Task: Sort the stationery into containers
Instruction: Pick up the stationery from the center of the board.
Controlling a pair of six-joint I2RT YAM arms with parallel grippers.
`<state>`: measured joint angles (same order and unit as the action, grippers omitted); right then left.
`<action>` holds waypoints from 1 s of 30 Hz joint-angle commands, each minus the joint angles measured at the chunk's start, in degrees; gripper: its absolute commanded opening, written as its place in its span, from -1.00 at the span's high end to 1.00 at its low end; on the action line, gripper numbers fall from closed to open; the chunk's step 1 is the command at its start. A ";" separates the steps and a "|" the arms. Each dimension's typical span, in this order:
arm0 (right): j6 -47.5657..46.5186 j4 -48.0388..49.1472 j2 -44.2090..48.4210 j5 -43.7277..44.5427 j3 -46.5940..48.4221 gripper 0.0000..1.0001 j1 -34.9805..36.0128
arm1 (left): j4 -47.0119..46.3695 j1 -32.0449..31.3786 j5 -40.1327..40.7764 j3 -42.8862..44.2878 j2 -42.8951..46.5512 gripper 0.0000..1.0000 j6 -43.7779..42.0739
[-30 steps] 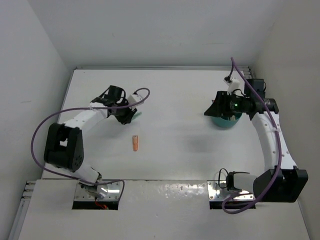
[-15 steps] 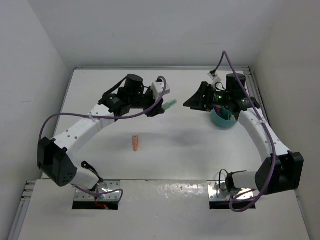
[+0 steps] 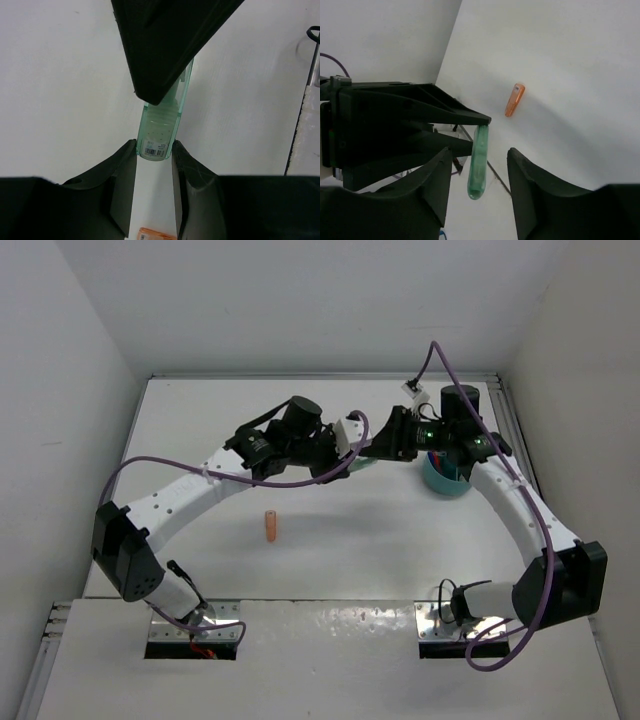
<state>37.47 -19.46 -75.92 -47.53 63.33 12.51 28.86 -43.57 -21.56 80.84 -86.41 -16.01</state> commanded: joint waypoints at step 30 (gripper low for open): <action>-28.76 -22.53 1.83 8.59 17.69 1.00 -23.81 | -3.29 14.46 7.94 2.05 0.28 -1.00 11.97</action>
<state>16.10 -36.84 -75.77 -40.21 76.88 -4.10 27.66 -32.51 -14.33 83.37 -87.88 -7.99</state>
